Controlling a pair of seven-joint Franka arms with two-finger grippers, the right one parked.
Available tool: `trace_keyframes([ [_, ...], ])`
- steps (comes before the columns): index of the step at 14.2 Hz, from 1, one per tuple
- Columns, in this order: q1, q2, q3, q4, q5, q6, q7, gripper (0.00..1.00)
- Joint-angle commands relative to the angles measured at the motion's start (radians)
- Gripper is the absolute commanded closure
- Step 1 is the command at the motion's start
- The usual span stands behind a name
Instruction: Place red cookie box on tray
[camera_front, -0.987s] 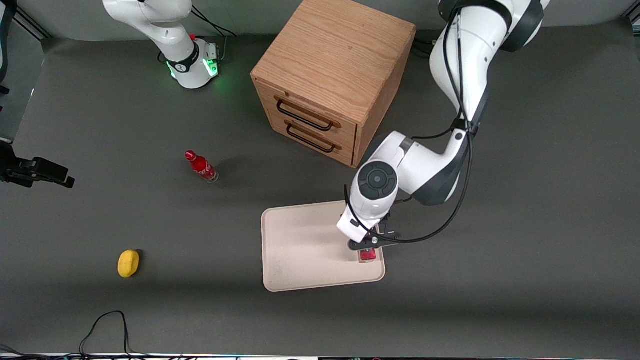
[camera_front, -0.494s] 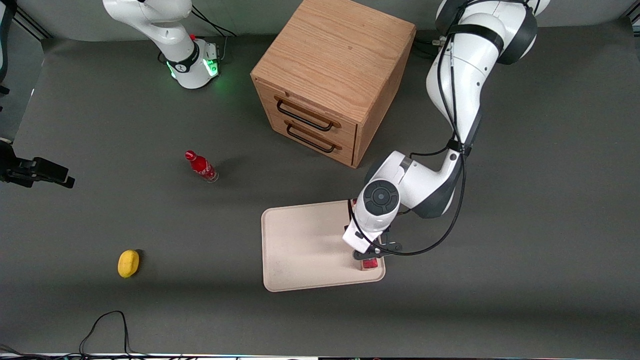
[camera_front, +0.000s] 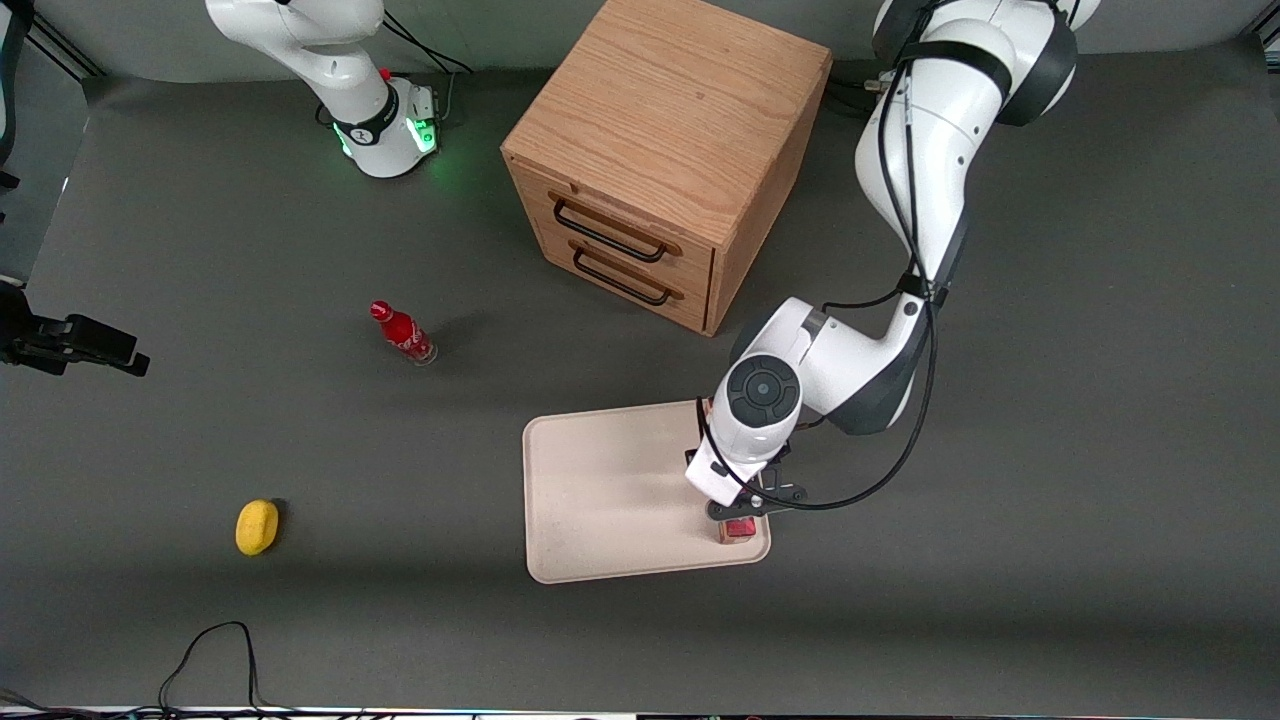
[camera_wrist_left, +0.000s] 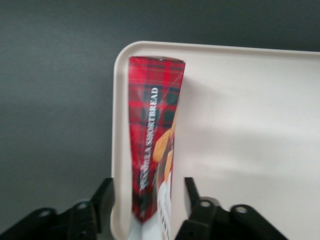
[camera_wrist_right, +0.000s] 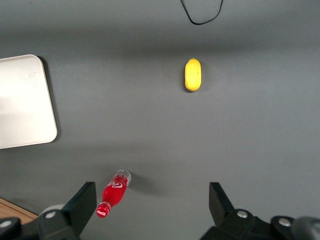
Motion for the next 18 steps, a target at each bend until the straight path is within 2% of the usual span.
trace_keyframes([
  [1,-0.001,-0.18,-0.001,-0.021,0.004,-0.173,-0.007,0.0],
  [6,0.003,-0.447,0.001,-0.027,-0.001,-0.448,-0.007,0.0],
  [8,0.082,-0.514,-0.001,-0.05,-0.003,-0.508,0.016,0.0],
  [10,0.155,-0.579,0.002,-0.114,-0.003,-0.507,0.09,0.0],
  [13,0.291,-0.698,0.001,-0.286,-0.012,-0.481,0.298,0.0],
  [18,0.462,-0.853,0.005,-0.533,-0.042,-0.357,0.539,0.0],
])
